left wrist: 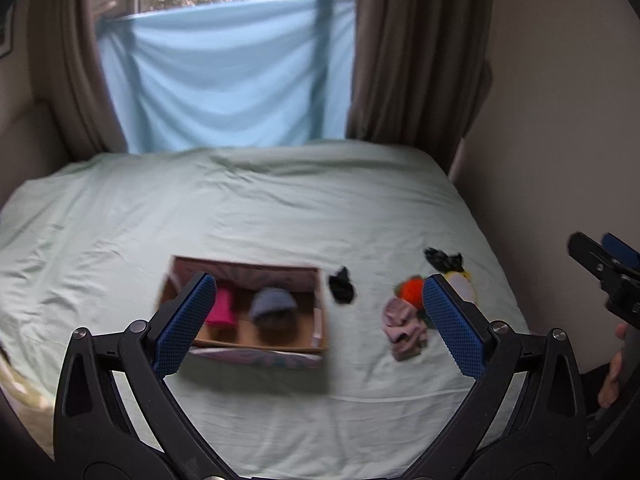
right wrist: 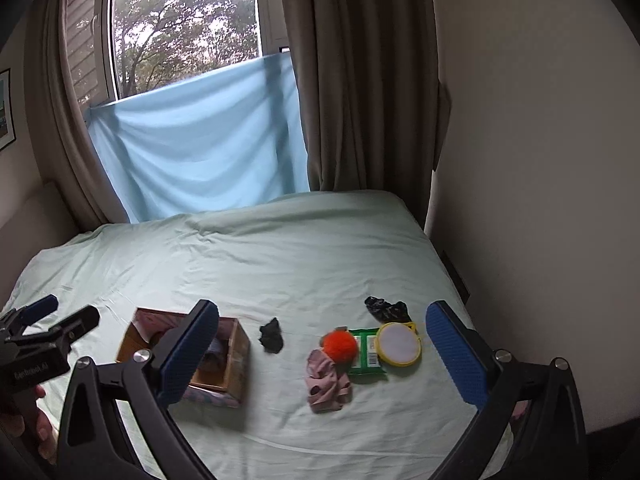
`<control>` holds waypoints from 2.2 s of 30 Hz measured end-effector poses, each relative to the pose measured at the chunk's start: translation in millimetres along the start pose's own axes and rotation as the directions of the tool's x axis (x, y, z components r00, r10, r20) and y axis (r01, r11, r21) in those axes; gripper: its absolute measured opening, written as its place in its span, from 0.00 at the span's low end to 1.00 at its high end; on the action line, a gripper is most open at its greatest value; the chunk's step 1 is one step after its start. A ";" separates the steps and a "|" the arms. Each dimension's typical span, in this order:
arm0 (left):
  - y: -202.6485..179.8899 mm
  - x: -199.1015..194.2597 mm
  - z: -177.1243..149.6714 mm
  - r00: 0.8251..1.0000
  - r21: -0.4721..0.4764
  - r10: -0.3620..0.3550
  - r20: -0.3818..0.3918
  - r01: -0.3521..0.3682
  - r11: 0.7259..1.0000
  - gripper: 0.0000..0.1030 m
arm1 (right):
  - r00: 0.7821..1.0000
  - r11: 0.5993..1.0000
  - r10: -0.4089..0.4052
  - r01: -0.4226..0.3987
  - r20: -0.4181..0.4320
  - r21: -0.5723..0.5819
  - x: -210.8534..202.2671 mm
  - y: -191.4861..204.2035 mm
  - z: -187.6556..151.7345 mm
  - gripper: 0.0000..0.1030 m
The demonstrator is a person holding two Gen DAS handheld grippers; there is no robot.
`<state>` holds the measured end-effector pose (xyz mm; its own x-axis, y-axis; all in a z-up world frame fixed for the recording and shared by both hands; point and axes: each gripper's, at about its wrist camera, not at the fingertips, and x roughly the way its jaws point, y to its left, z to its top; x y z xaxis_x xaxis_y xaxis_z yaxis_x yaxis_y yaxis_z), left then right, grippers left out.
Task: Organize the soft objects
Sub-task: 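Grasp the pink fabric with the left tool while the right tool grasps the orange pompom, then carry the pink fabric and orange pompom into the box and release both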
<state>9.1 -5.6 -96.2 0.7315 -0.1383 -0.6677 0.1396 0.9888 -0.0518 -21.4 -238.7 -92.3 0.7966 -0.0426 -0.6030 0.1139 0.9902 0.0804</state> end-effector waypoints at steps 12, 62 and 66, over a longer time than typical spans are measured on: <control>-86.5 144.5 -79.7 0.988 0.069 -0.119 -0.100 0.126 0.990 1.00 | 0.987 0.977 0.127 -0.141 -0.097 -0.159 148.6 -54.8 -62.4 1.00; -147.4 374.3 -174.3 0.959 0.141 -0.115 -0.259 0.156 0.978 0.23 | 0.856 0.846 0.442 -0.497 -0.267 -0.194 356.6 -65.6 -131.5 0.36; -137.1 358.8 -164.3 0.963 0.127 -0.105 -0.248 0.140 0.982 0.23 | 0.864 0.852 0.447 -0.491 -0.233 -0.185 342.5 -64.7 -115.0 0.35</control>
<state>142.7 -181.6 -450.7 0.5241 -0.2229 -0.8220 0.3242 0.9447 -0.0495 175.8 -302.2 -395.3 0.6004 0.4367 -0.6699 -0.4036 0.8887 0.2176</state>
